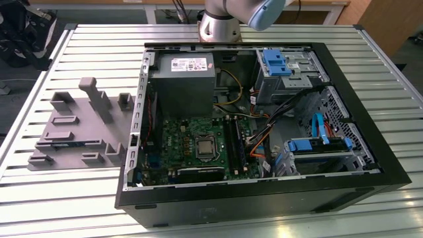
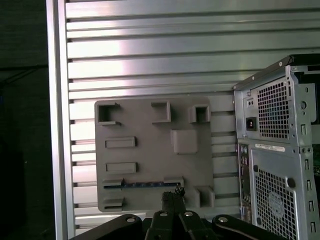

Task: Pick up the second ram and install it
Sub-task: 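Reach for the second ram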

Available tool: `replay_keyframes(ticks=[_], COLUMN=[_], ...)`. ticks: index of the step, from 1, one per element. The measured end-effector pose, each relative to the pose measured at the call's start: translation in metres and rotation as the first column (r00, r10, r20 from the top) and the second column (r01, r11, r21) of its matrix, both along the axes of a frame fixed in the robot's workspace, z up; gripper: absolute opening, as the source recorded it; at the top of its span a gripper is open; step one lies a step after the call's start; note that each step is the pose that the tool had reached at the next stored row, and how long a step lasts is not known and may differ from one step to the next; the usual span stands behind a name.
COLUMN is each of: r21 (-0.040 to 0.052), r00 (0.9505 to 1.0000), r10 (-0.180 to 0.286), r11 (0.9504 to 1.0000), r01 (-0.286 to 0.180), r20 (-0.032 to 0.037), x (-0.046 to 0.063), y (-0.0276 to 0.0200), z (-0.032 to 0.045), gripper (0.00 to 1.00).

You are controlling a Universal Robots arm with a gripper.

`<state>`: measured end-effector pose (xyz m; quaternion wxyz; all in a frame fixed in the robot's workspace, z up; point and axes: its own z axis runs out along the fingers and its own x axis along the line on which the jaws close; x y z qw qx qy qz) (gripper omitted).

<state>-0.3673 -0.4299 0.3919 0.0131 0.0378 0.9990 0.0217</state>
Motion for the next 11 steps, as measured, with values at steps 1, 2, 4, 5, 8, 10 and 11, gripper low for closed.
replay_keyframes(ticks=[1,2,4,5,8,10,11], r21=[-0.0001,0.0,0.0,0.0,0.0,0.0,0.0], r00=[1.0,1.0,1.0,1.0,1.0,1.0,1.0], r10=[0.0,0.0,0.0,0.0,0.0,0.0,0.0], r11=[1.0,1.0,1.0,1.0,1.0,1.0,1.0], r01=[0.0,0.0,0.0,0.0,0.0,0.0,0.0], r20=[-0.0001,0.0001,0.0,0.0,-0.0001,-0.0011,-0.0024], x=[-0.003,-0.005,-0.009,-0.01,-0.013,-0.016,-0.017], y=[-0.0003,-0.001,-0.0035,-0.005,-0.0091,-0.0095,-0.0095], z=[-0.0001,-0.0004,-0.001,-0.0014,-0.0028,-0.0038,-0.0043], gripper=[0.11,0.11,0.11,0.11,0.11,0.11,0.11])
